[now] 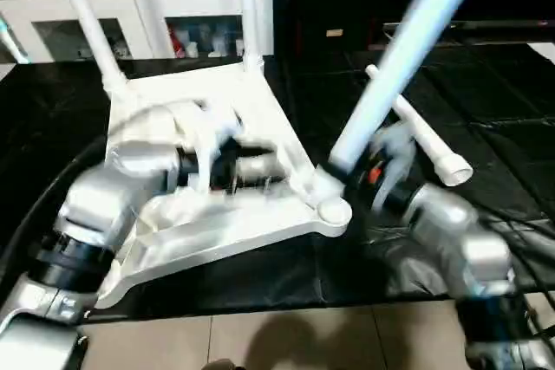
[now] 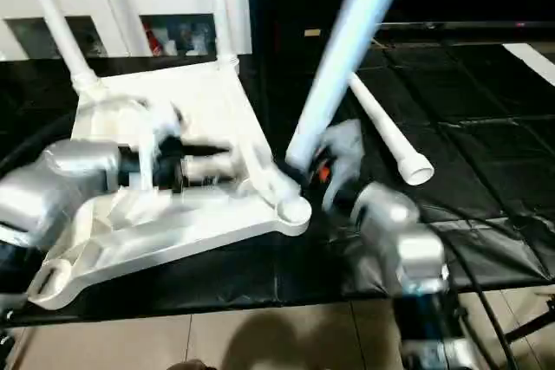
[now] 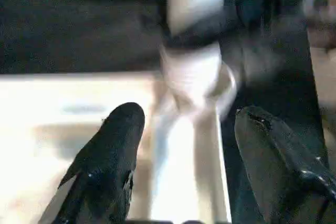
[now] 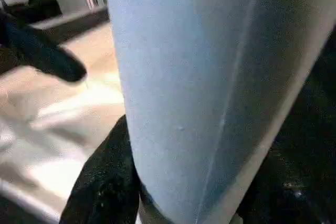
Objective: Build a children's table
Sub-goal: Pick table leg
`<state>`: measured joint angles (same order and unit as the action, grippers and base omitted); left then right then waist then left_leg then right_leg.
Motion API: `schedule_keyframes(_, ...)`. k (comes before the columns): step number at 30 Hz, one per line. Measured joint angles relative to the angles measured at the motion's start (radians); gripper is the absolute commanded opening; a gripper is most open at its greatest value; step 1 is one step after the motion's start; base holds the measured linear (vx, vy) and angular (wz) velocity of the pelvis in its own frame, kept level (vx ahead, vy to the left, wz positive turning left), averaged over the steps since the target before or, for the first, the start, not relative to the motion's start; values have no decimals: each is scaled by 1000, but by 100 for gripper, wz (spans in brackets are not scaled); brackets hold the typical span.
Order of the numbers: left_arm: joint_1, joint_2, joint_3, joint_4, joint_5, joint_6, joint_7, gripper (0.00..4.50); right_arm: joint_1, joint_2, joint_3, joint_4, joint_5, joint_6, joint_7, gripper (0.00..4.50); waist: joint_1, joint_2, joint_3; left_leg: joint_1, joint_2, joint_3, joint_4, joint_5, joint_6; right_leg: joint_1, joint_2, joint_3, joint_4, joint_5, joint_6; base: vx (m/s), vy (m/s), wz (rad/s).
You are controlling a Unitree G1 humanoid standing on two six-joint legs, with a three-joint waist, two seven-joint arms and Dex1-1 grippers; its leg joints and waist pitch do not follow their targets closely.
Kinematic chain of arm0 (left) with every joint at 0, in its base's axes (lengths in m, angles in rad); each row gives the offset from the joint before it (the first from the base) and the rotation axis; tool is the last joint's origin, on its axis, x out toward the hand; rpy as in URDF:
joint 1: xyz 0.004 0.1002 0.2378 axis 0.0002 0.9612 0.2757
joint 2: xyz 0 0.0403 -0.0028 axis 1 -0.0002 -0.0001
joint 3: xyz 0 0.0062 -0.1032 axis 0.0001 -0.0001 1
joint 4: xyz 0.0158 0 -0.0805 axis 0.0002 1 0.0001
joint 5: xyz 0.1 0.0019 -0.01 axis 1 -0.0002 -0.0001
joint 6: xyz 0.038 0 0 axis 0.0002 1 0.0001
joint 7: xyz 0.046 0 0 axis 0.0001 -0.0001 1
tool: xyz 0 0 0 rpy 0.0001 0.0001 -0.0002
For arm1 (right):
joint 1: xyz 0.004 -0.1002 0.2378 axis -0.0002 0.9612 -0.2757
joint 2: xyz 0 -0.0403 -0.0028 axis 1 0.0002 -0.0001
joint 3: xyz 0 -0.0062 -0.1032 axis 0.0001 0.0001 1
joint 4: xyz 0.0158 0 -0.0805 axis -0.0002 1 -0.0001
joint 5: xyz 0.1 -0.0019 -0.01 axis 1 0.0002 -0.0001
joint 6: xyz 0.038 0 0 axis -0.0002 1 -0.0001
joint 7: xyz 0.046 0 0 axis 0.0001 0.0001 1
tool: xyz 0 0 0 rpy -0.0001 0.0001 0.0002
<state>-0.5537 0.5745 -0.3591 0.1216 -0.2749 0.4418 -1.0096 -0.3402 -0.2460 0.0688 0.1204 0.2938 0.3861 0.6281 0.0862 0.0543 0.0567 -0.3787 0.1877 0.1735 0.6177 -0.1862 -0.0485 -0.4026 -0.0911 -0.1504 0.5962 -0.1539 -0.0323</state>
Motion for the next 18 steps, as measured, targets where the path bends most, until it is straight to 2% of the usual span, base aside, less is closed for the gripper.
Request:
schedule_keyframes(2, 8, 6, -34, 31, 37, -37, -22, 313, 1, 0, -1, 0, -7, -5, 2, 193, -3, 0, 0, 0, 0, 0, 0, 0, 0, 0, 0, 0, 0, 0, 0, 0, 0, 0)
schedule_keyframes(3, 10, 7, -41, 41, 45, -48, -29, 286, 2, 1, -1, 0, -7, -6, 3, 193, -2, 0, 0, 0, 0, 0, 0, 0, 0, 0, 0, 0, 0, 0, 0, 0, 0, 0)
schedule_keyframes(6, 8, 8, -61, 73, 78, -77, -41, 279, 7, 1, 5, 0, -9, -16, 11, 193, 0, 0, 0, 1, 0, 0, 0, 0, 0, 0, 0, 0, 0, 0, 0, 0, 0, 0)
schedule_keyframes(10, -2, 5, -70, 119, 95, -73, -47, 243, 9, 1, 18, 0, -10, -25, 13, 193, 0, 0, 0, 1, 0, 0, 0, 0, 0, 0, 0, 0, 0, 0, 0, 0, 0, 0)
schedule_keyframes(13, -3, -9, -59, 118, 78, -50, -55, 235, 9, 1, 17, 0, -10, -24, 9, 193, 3, 1, -1, 1, 0, 0, 0, 0, 0, 1, 0, 0, 0, 0, 0, 0, 0, 0)
schedule_keyframes(14, -2, -15, -52, 115, 70, -44, -56, 211, 9, 1, 16, -1, -9, -23, 8, 193, 3, 1, -1, 1, 0, 0, 0, 0, 0, 1, 0, 0, 0, 0, -1, 0, 0, 0)
schedule_keyframes(18, 1, -66, 13, 41, -23, 35, -55, 198, 8, -2, -24, -9, 8, -19, 3, 193, 3, 2, -1, 2, 0, 0, 0, 0, 0, 1, 0, 0, 0, 1, -1, 0, 0, 0)
